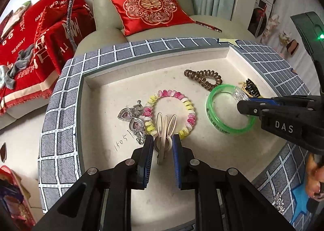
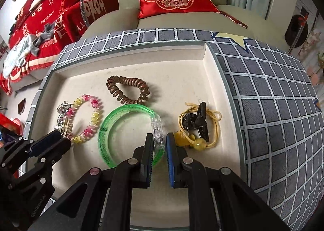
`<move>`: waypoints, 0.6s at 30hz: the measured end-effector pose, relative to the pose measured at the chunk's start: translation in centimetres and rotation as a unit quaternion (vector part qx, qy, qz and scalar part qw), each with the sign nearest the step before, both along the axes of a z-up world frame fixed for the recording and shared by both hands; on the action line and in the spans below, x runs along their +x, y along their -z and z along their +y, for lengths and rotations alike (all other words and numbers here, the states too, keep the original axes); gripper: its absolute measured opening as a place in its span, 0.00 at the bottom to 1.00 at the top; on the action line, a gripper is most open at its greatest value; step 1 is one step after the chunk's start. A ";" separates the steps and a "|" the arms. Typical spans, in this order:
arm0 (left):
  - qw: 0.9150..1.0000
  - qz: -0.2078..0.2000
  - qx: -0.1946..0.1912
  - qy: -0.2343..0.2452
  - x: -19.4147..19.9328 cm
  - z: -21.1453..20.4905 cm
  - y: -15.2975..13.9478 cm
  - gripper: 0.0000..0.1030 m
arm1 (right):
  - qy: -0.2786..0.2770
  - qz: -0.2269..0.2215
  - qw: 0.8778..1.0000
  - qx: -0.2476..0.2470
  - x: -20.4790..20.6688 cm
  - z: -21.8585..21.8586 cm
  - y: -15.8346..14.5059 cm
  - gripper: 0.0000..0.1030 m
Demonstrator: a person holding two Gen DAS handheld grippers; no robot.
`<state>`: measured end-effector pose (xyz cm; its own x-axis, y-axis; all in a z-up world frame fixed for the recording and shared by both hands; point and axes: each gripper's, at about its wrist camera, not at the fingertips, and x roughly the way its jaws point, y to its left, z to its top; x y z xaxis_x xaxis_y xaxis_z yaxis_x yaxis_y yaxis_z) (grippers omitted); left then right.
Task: Organize jewelry
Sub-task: 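Carry the beige clip into the tray with the left gripper while the right releases the green bangle there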
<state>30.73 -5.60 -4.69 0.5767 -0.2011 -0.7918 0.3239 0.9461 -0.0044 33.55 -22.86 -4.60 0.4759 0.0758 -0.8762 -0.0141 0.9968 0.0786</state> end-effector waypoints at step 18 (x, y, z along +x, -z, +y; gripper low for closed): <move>1.000 -0.025 -0.003 -0.003 -0.9 0.0 -1.2 0.33 | -0.004 -0.045 0.998 0.032 -1.7 0.6 -3.0 0.59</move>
<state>29.80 -5.56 -3.48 0.6172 -0.2018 -0.7605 0.3180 0.9481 0.0065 31.89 -22.30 -1.60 0.5509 0.1348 -0.8236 -0.0313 0.9895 0.1410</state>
